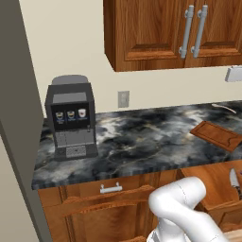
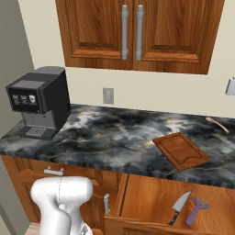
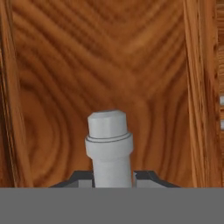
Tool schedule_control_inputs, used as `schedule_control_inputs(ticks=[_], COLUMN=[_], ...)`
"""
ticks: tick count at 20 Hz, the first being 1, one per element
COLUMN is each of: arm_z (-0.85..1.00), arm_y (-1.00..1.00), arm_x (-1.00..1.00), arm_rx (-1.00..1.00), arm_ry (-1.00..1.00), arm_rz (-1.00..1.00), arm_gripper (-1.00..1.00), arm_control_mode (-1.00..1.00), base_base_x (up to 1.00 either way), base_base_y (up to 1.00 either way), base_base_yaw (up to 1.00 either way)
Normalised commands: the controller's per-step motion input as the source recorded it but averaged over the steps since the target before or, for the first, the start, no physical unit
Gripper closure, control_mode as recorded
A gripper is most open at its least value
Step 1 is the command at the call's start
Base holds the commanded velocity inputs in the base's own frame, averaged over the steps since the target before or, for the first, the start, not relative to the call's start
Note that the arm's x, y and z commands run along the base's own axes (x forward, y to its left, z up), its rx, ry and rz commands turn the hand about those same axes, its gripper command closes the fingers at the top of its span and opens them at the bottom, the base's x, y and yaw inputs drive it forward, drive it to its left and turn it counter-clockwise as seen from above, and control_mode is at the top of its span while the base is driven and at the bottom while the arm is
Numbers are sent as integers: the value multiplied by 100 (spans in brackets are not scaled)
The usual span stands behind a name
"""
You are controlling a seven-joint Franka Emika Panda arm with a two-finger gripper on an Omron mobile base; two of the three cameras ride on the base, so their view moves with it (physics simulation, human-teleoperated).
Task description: Open the drawer on the right and place the cutting tools on the cutting board.
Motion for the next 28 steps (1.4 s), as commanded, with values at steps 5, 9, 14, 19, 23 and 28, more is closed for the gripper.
schedule_control_inputs(ticks=[5,9,14,19,23,28], arm_z=[0,0,0,11,54,95], arm_y=[-1,0,0,0,0,15], arm_x=[-63,-24,0,-21,-56,-36], arm_rx=[0,0,-1,-2,-1,-3], arm_ry=[4,3,2,0,0,-2], arm_rz=[0,0,0,0,1,9], arm_gripper=[-100,-100,-100,-100,-100,-100], arm_control_mode=[-100,-100,-100,-100,-100,-100], base_base_x=[0,0,0,0,0,0], base_base_y=[0,0,0,0,0,0], base_base_yaw=[0,0,0,0,0,0])
